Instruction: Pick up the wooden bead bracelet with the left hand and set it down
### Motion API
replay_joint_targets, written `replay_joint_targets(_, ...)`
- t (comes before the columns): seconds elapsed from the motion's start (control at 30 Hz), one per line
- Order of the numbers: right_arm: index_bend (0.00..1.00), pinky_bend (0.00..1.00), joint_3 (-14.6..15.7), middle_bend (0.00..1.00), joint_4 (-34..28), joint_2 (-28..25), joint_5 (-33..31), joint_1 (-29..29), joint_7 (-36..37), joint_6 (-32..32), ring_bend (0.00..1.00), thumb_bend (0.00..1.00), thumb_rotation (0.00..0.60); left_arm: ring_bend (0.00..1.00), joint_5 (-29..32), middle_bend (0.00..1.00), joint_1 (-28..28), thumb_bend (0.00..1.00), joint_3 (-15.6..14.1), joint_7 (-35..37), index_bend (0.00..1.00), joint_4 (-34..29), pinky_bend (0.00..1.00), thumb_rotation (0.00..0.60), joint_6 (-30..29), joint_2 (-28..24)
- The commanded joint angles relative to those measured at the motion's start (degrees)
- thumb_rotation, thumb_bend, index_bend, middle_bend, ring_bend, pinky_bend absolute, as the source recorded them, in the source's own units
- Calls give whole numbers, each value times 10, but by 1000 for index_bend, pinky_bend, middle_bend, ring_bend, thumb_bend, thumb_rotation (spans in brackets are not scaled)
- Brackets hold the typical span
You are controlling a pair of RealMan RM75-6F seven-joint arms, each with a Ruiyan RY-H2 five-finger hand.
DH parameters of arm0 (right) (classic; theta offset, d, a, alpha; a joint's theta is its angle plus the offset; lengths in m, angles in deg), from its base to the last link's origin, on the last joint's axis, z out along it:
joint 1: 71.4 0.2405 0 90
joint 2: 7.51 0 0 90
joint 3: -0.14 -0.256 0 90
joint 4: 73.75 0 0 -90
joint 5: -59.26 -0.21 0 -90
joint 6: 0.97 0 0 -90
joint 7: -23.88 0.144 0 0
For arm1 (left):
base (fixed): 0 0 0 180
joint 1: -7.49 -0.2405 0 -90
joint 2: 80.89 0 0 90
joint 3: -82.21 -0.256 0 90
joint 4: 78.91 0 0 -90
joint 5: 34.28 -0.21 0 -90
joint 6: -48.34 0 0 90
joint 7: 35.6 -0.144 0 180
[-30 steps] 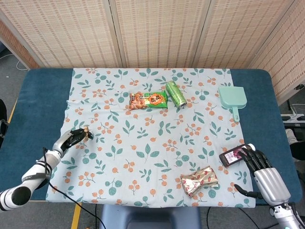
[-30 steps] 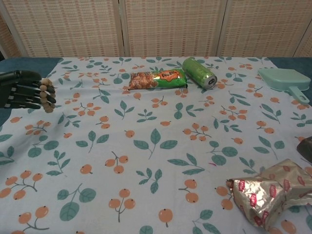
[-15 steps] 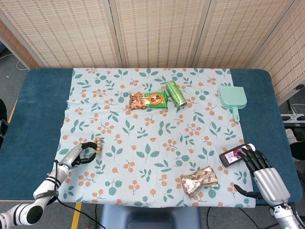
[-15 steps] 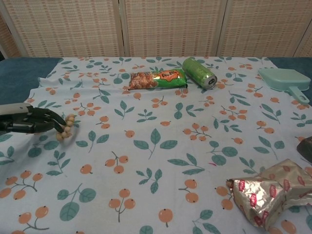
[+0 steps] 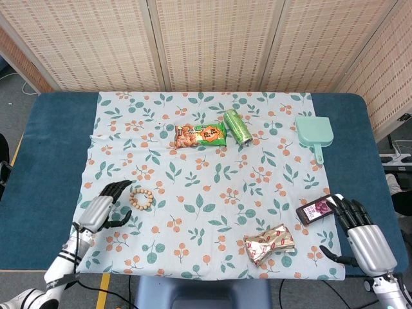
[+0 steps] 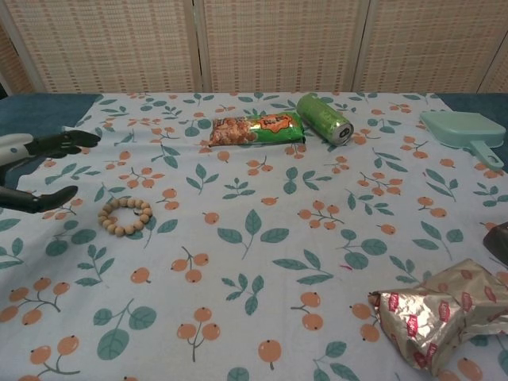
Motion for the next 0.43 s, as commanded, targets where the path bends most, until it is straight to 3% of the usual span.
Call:
replay_joint_targets(0.03,0,0,-11,0,8,15,-4,-9,-22,-20,0,163,413,0,-120,0,-66,451,-57,-10,0,-9,1,498,-139,-52)
replay_joint_targets(0.23,0,0,-10,0,10,21,-8,-6,-38,-6,0,163,415,0,-156,0,-145,450,-94,-34,0,39,0,559,-263,-57)
replay_joint_targets(0.43,0,0,-15,0,5,29,-25,-8,-71,-2,0,163,414,0,-147,0,-164,452,-95,-65,0,70,0,589,-276,-52)
